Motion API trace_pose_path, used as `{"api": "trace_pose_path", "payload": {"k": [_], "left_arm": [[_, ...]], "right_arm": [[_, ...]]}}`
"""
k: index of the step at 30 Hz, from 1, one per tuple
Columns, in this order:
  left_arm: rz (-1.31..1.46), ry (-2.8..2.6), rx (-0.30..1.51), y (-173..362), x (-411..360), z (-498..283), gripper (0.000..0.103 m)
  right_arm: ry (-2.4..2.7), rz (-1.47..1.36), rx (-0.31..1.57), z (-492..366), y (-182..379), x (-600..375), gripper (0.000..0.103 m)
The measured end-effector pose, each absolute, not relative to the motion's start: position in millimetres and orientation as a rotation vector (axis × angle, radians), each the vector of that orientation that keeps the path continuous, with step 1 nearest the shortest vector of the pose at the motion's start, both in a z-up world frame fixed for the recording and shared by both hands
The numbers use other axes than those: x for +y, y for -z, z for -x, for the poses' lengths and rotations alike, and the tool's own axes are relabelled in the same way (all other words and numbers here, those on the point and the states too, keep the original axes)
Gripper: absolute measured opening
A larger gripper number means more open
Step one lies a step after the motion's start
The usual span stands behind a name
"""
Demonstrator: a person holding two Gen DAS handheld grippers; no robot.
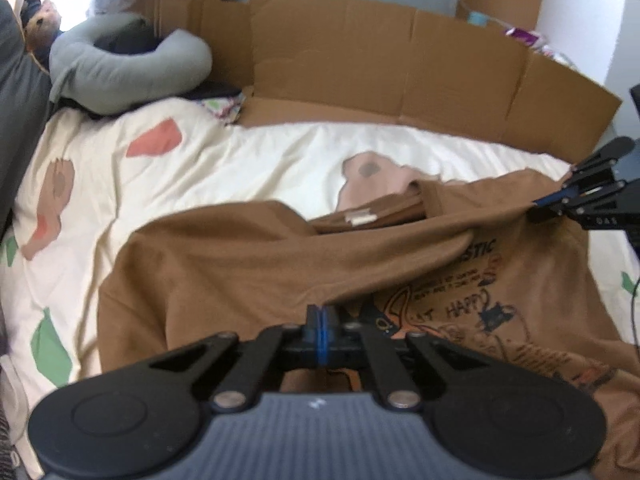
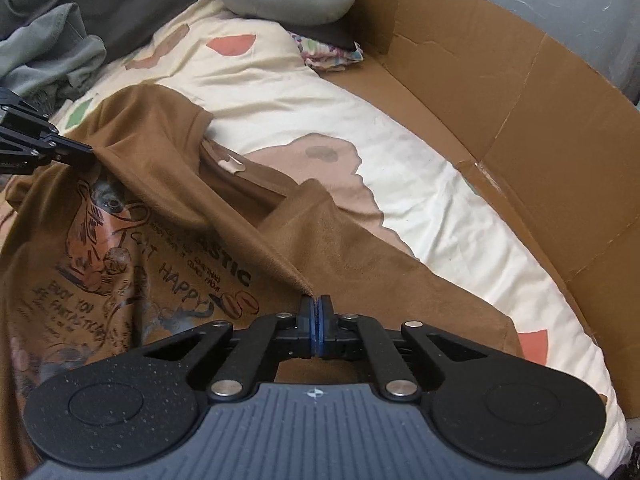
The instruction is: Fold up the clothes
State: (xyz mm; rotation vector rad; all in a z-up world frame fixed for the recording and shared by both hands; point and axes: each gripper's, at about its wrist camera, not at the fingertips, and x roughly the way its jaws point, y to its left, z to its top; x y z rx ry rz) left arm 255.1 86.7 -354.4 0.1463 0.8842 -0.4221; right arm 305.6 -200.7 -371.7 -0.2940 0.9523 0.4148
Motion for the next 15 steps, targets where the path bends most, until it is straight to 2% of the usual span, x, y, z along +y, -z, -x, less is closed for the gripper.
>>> {"api": "trace_pose_path", "payload": {"k": [6, 15], "left_arm": [[-0.112, 0.463, 0.892, 331, 98, -240, 0.0], [-0.09, 0.517, 0.981, 332, 101, -222, 0.0]], "right_arm": [[-0.43, 0.272, 0.971, -293, 360, -206, 0.0], [-0.453, 0.257, 1.045, -273, 366, -204, 0.0]]}}
